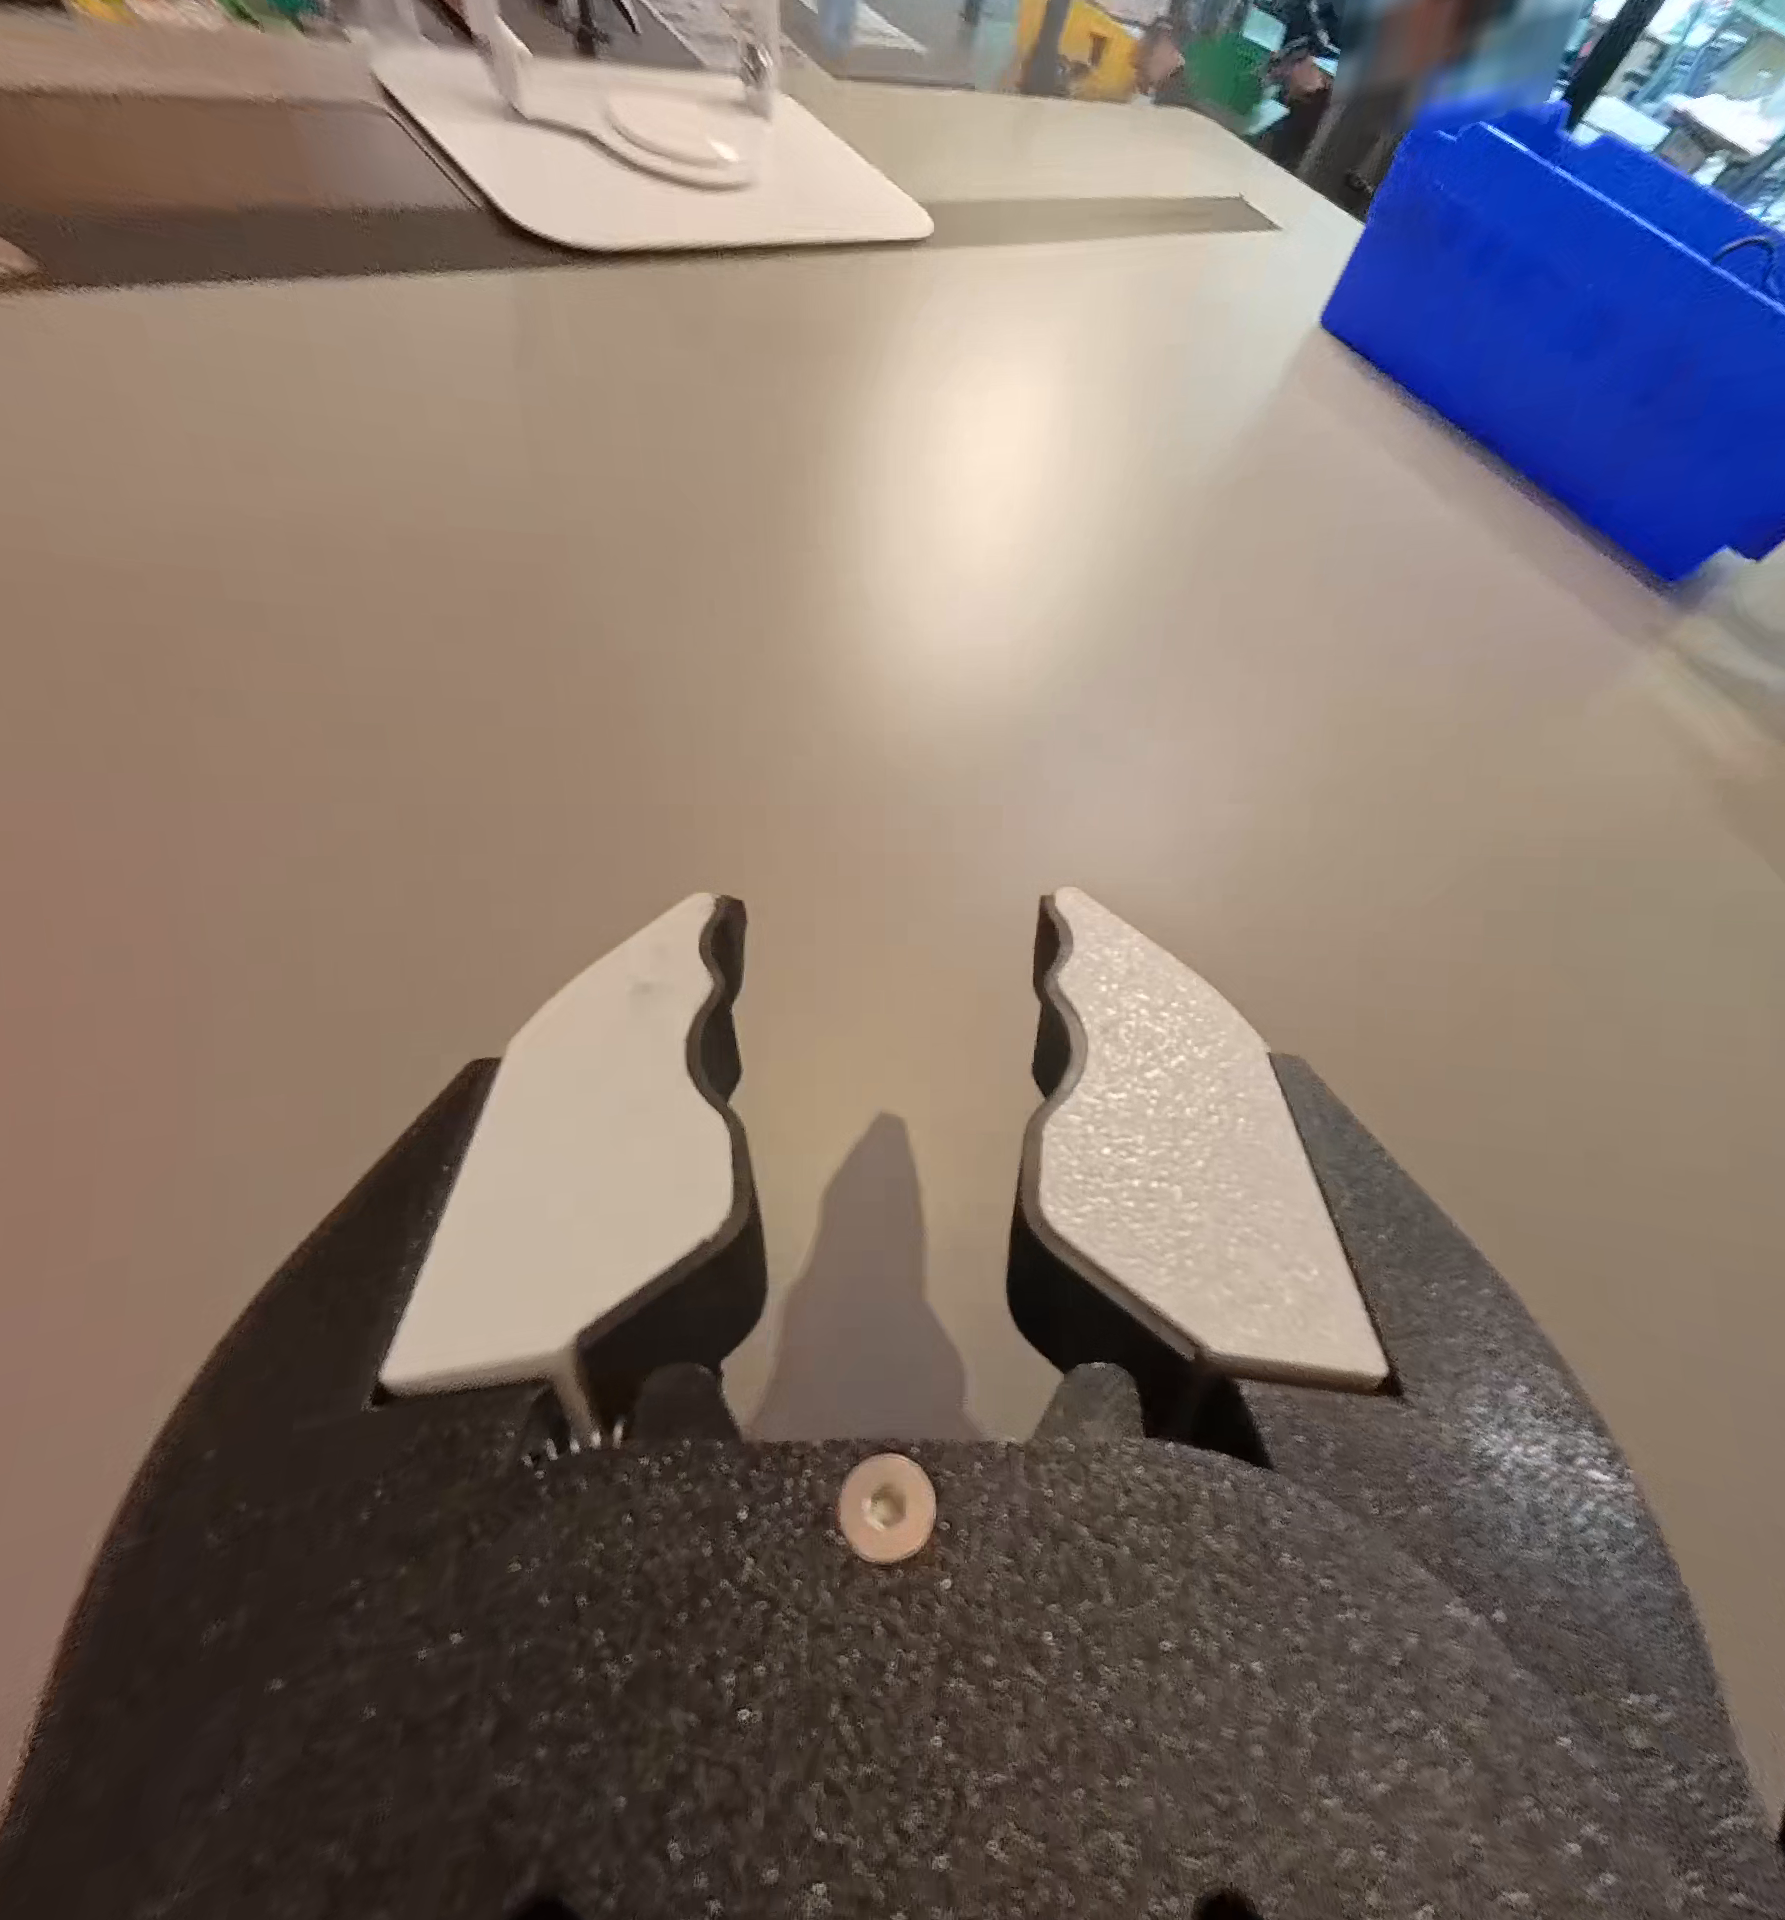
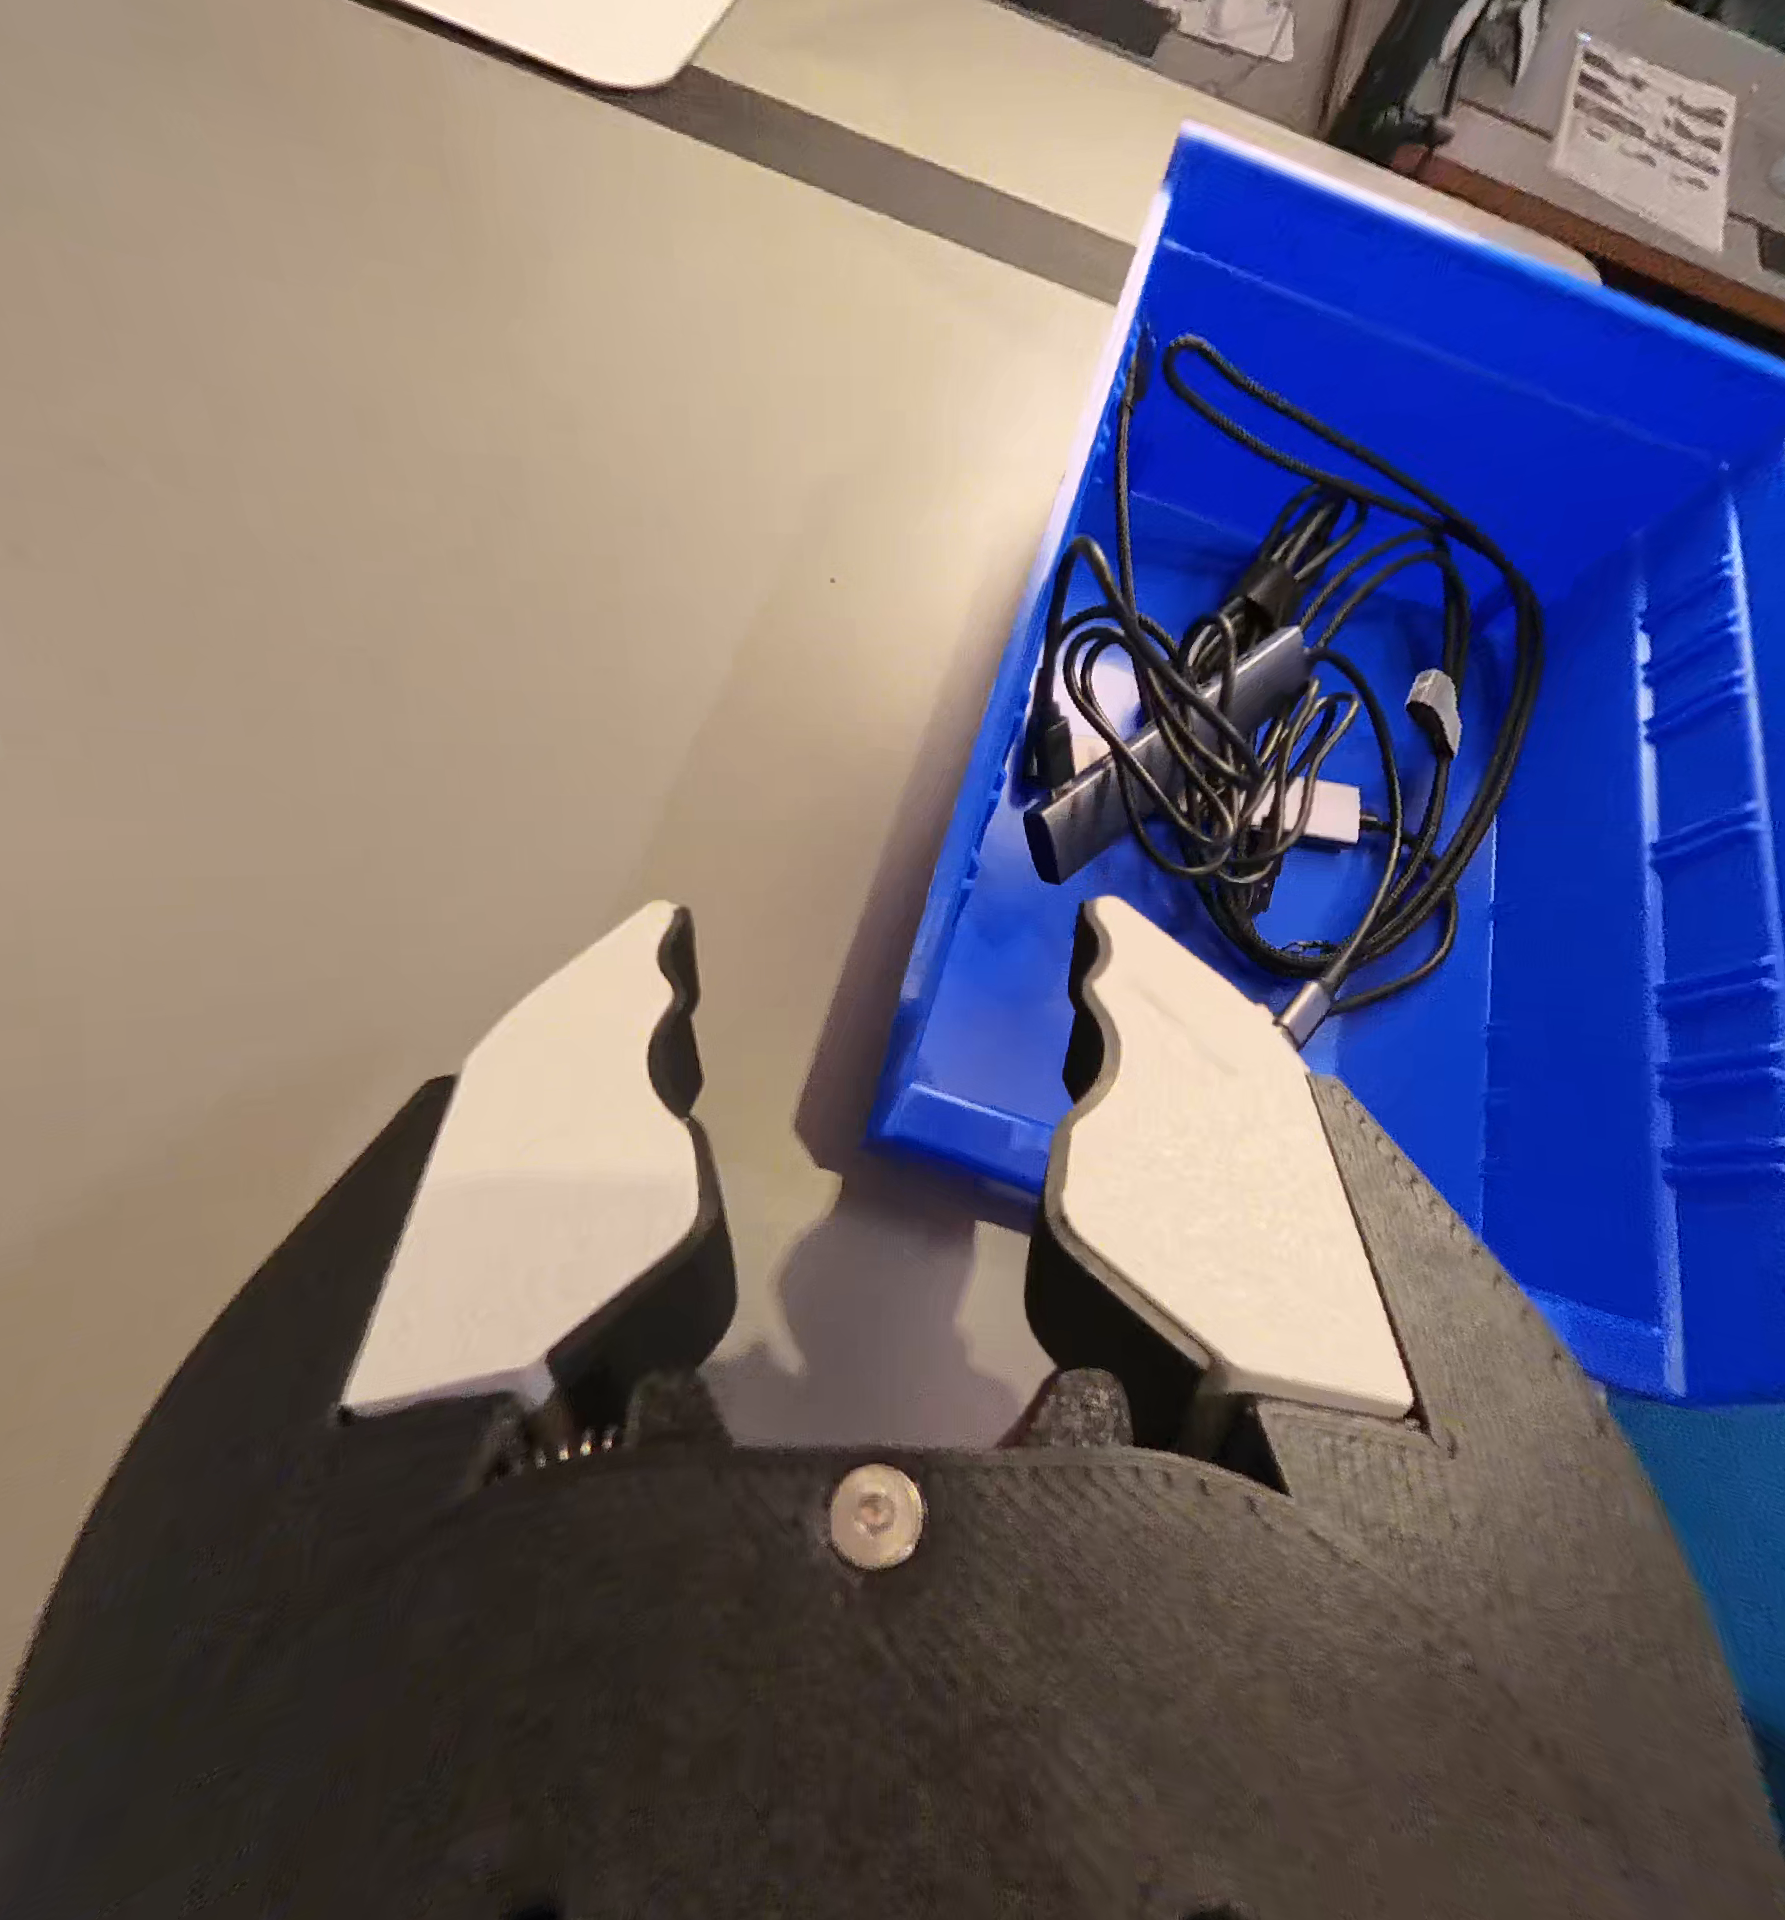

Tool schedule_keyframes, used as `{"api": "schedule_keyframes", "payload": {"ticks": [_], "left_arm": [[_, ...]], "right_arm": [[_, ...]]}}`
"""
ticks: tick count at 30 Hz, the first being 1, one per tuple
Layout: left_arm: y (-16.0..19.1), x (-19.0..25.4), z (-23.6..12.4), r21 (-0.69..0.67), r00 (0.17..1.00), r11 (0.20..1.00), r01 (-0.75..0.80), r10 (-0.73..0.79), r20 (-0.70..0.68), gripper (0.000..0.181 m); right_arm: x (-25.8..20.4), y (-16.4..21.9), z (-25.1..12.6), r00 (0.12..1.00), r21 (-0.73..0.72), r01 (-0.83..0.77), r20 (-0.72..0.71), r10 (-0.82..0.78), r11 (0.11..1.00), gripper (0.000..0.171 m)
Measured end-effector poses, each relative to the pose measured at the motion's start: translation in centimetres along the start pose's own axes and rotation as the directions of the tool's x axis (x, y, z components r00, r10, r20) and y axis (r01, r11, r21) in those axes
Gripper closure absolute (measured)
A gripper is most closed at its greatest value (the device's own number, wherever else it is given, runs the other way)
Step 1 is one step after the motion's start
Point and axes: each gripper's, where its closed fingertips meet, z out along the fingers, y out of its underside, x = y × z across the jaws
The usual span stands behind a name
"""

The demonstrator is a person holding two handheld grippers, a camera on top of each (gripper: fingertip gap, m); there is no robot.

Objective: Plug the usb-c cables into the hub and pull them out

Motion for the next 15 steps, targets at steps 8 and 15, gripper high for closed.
{"api": "schedule_keyframes", "payload": {"ticks": [8,15], "left_arm": [[-2.0,-4.1,-9.5,0.033,0.948,0.988,-0.154,0.138,0.286,0.136],[-1.3,-10.0,-17.7,-0.015,0.795,0.986,-0.169,0.145,0.590,0.121]], "right_arm": [[1.4,0.3,1.5,0.995,-0.024,0.018,-0.100,-0.020,1.000,0.114],[1.8,1.2,3.2,0.985,-0.051,-0.007,-0.173,-0.002,0.999,0.095]]}}
